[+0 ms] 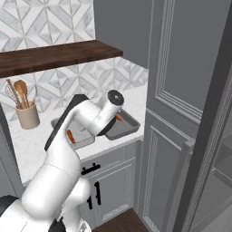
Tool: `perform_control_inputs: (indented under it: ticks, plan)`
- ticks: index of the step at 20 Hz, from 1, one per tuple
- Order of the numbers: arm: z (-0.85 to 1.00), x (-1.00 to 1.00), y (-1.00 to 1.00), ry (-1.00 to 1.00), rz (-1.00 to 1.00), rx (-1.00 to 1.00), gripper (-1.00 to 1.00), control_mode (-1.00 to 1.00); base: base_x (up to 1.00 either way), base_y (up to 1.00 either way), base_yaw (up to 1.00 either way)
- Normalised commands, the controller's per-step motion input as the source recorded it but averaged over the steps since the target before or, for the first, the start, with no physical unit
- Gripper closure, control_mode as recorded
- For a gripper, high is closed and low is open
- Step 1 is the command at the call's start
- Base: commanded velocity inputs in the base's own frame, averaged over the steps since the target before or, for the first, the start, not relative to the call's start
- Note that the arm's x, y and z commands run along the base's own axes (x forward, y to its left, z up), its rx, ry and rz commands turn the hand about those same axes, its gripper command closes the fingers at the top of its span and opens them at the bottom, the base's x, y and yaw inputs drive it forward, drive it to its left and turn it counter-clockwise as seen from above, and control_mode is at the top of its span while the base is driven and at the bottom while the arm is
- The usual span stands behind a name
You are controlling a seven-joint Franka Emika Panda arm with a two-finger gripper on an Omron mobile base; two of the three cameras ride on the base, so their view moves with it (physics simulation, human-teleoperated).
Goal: Place one carrot and one steak in each tupperware on the nearby counter, to pack two identical lunches.
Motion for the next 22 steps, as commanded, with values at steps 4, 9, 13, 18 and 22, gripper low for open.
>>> perform_control_inputs:
  ticks: [4,9,13,18,22]
  plan:
    - [-0.33,1.00,-0.04,0.06,0.00,0.00,1.00,-1.00,0.00,0.00,0.00]
    - [-0.34,0.90,-0.03,0.01,0.00,0.00,1.00,-1.00,0.00,0.00,0.00]
    - [-0.45,0.93,0.00,0.00,0.00,-0.04,1.00,-1.00,0.00,0.00,0.00]
    - [-0.47,0.67,-0.03,0.00,-0.02,-0.08,1.00,-1.00,0.00,0.00,0.00]
    - [-0.44,0.42,-0.13,0.00,-0.03,-0.05,1.00,-1.00,0.00,0.00,0.00]
